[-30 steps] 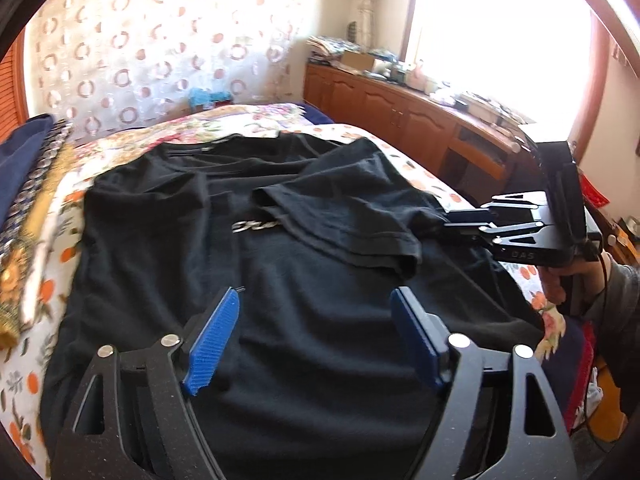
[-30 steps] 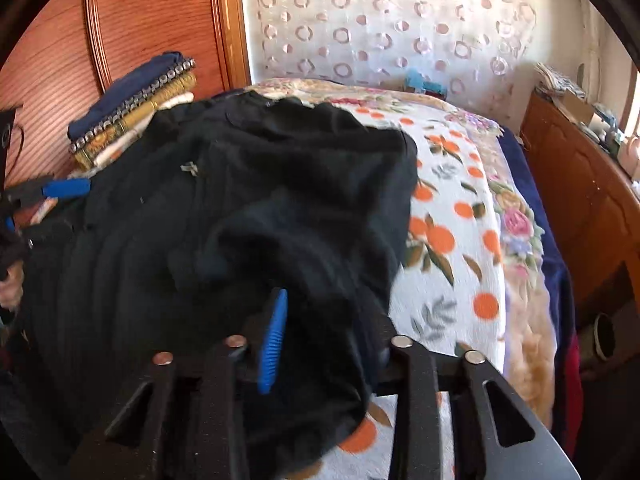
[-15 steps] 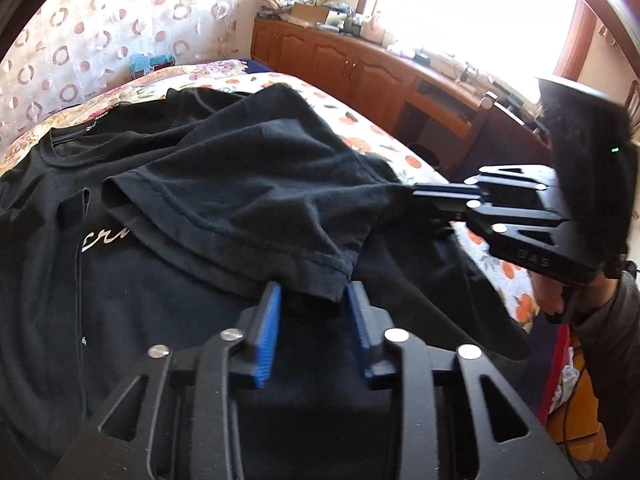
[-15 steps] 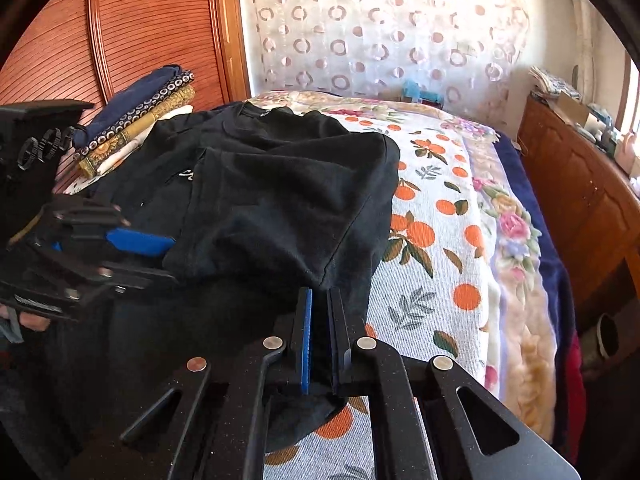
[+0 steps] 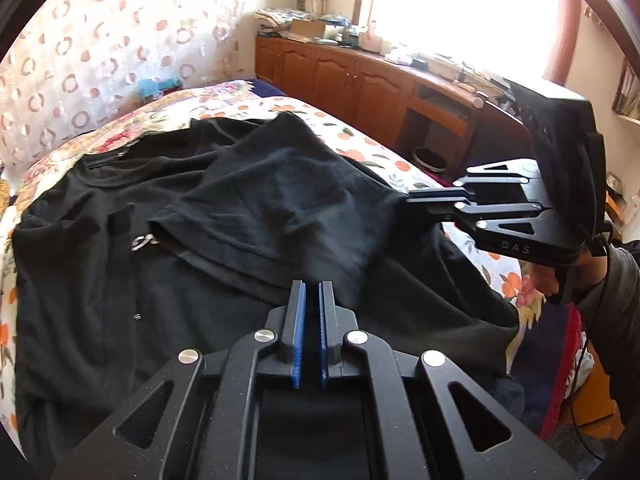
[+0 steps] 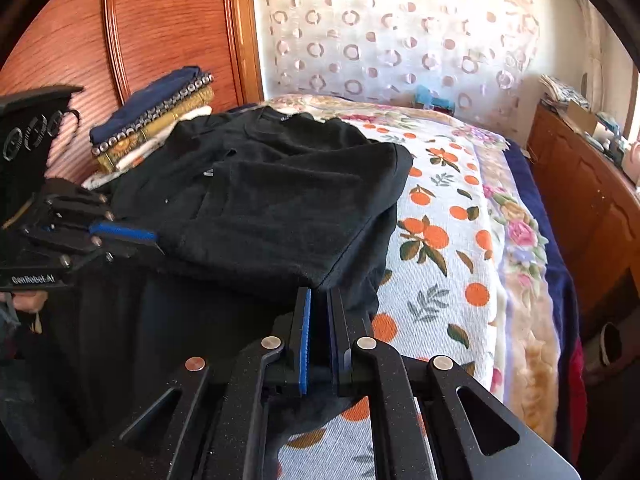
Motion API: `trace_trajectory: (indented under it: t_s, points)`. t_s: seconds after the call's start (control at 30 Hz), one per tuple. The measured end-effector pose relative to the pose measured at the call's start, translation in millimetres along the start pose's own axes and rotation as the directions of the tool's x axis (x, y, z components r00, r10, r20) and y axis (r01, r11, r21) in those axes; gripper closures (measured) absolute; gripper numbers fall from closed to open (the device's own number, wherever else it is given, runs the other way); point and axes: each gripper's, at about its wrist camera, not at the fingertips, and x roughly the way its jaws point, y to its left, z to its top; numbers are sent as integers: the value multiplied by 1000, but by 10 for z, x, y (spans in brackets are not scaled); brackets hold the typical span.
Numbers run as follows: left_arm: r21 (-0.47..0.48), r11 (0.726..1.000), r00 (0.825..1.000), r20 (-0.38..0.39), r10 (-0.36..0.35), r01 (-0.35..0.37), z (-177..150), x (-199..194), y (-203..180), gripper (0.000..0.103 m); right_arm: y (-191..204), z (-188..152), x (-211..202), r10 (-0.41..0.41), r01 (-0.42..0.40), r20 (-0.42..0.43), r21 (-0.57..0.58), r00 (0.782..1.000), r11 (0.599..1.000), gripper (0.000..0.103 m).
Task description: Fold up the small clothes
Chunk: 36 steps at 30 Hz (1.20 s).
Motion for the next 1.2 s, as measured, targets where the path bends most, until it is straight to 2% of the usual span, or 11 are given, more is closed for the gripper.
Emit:
trace_trajectory:
  t_s: [0.1,0.17,0.27,0.3,0.37,0.4,0.6,0.83,0.93,1.0,1.2]
  points:
    - [-11,999,999,9,35,-35,19,-31,106,93,-35,10,-17,-1,1,-2,14,1000,1000,96]
    - [-13,998,998,23,62,-61,16,-72,167,73,-52,27,-44,-5,5,2,22,1000,1000,96]
    - [-25,997,996,51,76,-75,7,-156,286,56,-34,47,-90,-5,5,14,31,1000,1000,95]
    - [-36,996,995,60,81,-79,11,-181,338,53,-27,46,-98,-5,5,16,32,1000,999,95]
    - [-71,992,991,78,109,-103,15,-229,452,22,-11,52,-131,-4,3,26,32,1000,999,95]
    - [-81,991,989,90,118,-111,13,-255,494,20,-2,50,-144,-3,3,31,31,1000,1000,95]
    - [-121,980,982,78,169,-159,-12,-296,796,20,9,73,-203,-7,5,50,25,999,1000,95]
    - [-159,974,983,61,173,-162,-38,-320,1115,20,-20,154,-79,-12,10,50,30,999,999,92]
    - [-174,967,978,63,201,-188,-23,-347,1330,20,-51,257,37,-14,11,52,45,999,999,76]
    - [-177,960,971,58,230,-217,15,-357,1494,20,-74,328,133,-27,24,48,49,998,999,60]
    - [-197,940,955,50,293,-278,147,-400,1968,20,-207,526,405,-38,35,31,71,999,997,57]
